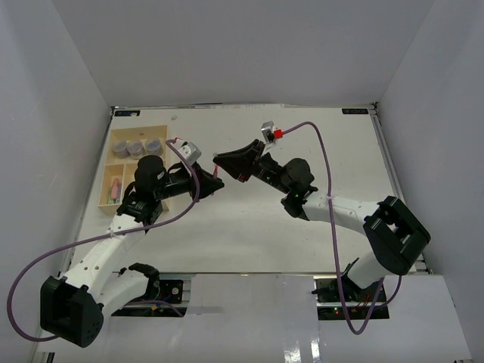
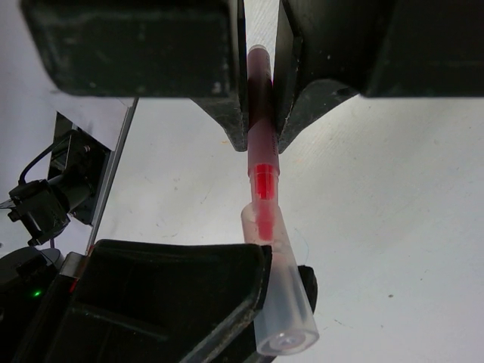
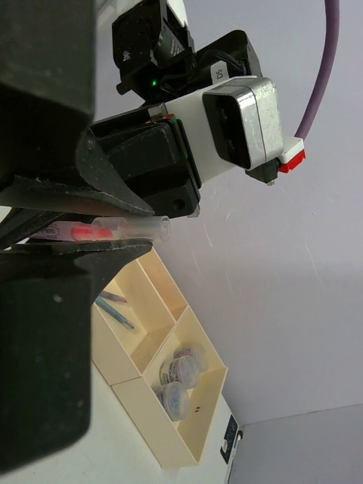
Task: Sort the stationery into containers
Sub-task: Close the pen cap on the pen.
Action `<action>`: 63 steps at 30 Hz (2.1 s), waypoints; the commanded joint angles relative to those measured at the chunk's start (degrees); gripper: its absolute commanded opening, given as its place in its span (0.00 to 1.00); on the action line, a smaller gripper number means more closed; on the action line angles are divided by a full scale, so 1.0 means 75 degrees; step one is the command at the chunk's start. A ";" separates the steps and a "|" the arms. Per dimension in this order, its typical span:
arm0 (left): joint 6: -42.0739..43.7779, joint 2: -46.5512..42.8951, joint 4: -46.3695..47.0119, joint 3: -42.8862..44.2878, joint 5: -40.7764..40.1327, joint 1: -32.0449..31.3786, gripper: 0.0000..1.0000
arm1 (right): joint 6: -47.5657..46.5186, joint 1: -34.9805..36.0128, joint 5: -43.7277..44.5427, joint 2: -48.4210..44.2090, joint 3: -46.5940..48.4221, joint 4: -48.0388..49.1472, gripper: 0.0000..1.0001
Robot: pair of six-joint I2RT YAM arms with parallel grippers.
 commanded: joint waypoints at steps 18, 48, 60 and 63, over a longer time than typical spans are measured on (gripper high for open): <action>-0.1159 -0.0285 0.1971 0.0109 0.0331 -0.0007 0.00 | 0.0008 0.0109 -0.0428 0.0066 -0.0084 0.0953 0.08; -0.0292 -0.0085 0.1644 0.1621 0.0296 -0.0054 0.00 | -0.1374 0.0109 -0.1601 -0.0496 0.0549 -0.4436 0.08; -0.0409 0.0220 0.1901 0.2136 0.0424 -0.0054 0.00 | -0.1563 0.0097 -0.1448 -0.0813 -0.0306 -0.5000 0.08; -0.0350 0.0267 0.1820 0.2253 0.0437 -0.0054 0.00 | -0.1551 0.0109 -0.1460 -0.0789 -0.0353 -0.5140 0.08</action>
